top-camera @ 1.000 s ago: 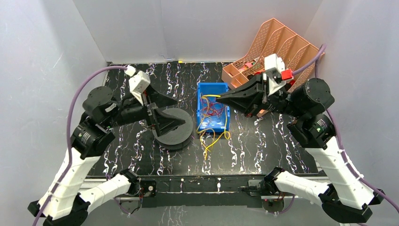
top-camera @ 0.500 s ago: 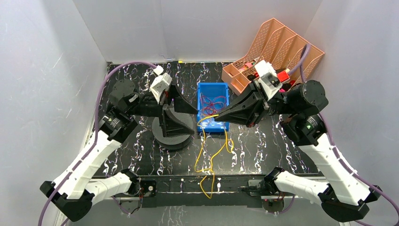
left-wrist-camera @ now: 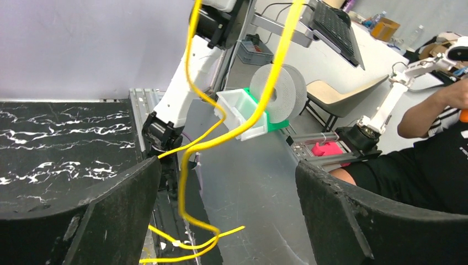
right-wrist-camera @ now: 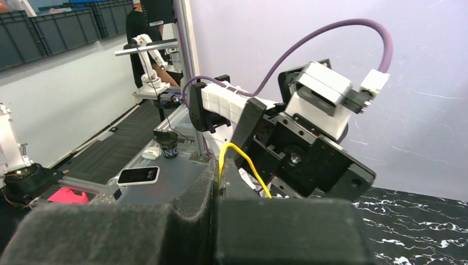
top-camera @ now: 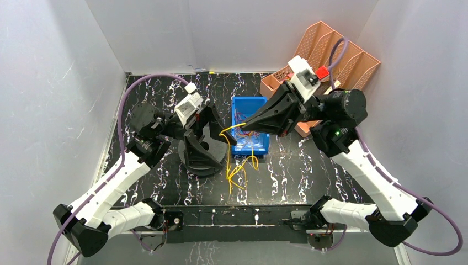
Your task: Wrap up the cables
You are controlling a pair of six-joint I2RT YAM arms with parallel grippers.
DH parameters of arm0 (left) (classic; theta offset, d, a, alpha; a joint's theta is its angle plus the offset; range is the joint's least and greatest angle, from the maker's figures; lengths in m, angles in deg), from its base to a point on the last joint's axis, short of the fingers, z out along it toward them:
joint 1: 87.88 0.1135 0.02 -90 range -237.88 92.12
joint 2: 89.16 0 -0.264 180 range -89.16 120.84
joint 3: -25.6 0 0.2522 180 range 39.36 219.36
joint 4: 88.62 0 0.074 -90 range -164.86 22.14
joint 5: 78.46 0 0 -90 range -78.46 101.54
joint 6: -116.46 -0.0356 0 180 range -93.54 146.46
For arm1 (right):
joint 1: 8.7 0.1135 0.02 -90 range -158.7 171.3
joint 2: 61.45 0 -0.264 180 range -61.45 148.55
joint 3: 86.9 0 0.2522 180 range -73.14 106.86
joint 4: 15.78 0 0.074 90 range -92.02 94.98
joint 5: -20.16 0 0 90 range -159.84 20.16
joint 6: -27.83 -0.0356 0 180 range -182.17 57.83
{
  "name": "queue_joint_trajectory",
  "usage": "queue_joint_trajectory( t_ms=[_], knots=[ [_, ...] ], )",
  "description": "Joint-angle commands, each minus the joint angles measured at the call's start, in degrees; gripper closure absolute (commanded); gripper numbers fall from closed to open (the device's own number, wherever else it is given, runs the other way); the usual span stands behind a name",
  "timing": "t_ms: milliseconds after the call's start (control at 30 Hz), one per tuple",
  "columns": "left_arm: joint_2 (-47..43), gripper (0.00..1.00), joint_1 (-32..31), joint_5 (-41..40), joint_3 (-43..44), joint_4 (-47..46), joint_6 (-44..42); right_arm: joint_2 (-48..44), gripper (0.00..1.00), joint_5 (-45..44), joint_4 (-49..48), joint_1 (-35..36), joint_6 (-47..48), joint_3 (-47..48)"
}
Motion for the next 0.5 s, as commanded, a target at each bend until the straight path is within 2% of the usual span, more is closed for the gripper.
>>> queue_joint_trajectory(
  t_ms=[0, 167, 300, 433, 467],
  knots=[
    [-0.05, 0.13, -1.56, 2.24, 0.66, -6.82, 2.13, 1.8, 1.0, -0.78, -9.43, 0.42, -3.71, 1.27],
    [-0.29, 0.45, -2.21, 2.37, 0.55, -6.85, 2.06, 2.53, 1.0, -0.94, -10.91, 0.66, -3.74, 1.69],
    [-0.44, 0.77, -2.22, 2.09, -0.2, -6.91, 1.95, 1.52, 1.0, -0.85, -10.99, 0.77, -3.45, 1.23],
    [-1.22, 0.98, -2.22, 1.67, -0.69, -5.5, 0.92, -0.73, 1.0, -1.25, -8.01, 0.73, -1.65, 0.42],
    [-1.54, 1.0, -2.22, 1.32, -0.41, -3.33, -0.82, -1.7, 1.0, -1.65, -6.01, 0.76, -0.38, 0.04]
  ],
)
